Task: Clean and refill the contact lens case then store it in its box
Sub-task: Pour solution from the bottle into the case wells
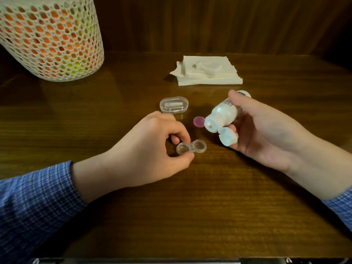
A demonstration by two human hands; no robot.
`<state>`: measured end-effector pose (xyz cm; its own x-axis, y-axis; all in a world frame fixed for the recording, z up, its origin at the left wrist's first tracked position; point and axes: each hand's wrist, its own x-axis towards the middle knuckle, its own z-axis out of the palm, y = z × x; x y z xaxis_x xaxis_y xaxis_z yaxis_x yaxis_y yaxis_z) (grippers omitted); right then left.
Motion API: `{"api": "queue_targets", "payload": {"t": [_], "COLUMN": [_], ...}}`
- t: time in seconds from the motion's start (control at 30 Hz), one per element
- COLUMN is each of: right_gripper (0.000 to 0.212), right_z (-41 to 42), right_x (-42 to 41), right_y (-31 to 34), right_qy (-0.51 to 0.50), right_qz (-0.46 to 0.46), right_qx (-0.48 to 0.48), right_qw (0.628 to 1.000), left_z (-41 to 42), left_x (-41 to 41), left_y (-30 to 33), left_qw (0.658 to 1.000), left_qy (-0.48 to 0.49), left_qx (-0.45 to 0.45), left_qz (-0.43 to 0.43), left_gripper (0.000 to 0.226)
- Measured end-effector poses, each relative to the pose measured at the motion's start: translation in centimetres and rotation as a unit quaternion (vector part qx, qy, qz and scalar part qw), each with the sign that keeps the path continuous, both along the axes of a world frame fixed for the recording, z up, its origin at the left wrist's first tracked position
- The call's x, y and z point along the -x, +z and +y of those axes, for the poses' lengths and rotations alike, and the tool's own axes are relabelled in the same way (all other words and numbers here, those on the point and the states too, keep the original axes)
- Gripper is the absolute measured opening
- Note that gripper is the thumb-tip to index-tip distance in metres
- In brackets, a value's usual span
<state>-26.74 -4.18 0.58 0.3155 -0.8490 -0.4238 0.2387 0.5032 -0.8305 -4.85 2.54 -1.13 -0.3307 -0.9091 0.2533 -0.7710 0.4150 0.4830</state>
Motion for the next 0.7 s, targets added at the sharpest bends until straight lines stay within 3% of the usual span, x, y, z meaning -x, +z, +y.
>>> {"api": "queue_targets", "payload": {"t": [0.1,0.4,0.57,0.7], "right_gripper": [0.055,0.034,0.051,0.052], "right_z": [0.2,1.3,1.6,1.6], "right_x": [-0.2,-0.7,-1.0,-1.0], "right_y": [-0.1,-0.4,-0.2,-0.3], "right_qy": [0.001,0.029,0.034,0.033], "right_qz": [0.035,0.114,0.134,0.137], "right_qx": [0.037,0.151,0.177,0.182], "right_qw": [0.999,0.982,0.974,0.973], "left_z": [0.1,0.1,0.1,0.0], "left_x": [0.0,0.1,0.1,0.2], "left_y": [0.0,0.1,0.1,0.1], "left_qw": [1.0,1.0,1.0,1.0], "left_qy": [-0.001,-0.002,-0.005,-0.005], "left_qx": [-0.002,-0.016,-0.016,-0.019], "left_qz": [0.006,0.016,0.021,0.024], "left_gripper": [0.026,0.025,0.022,0.022]}}
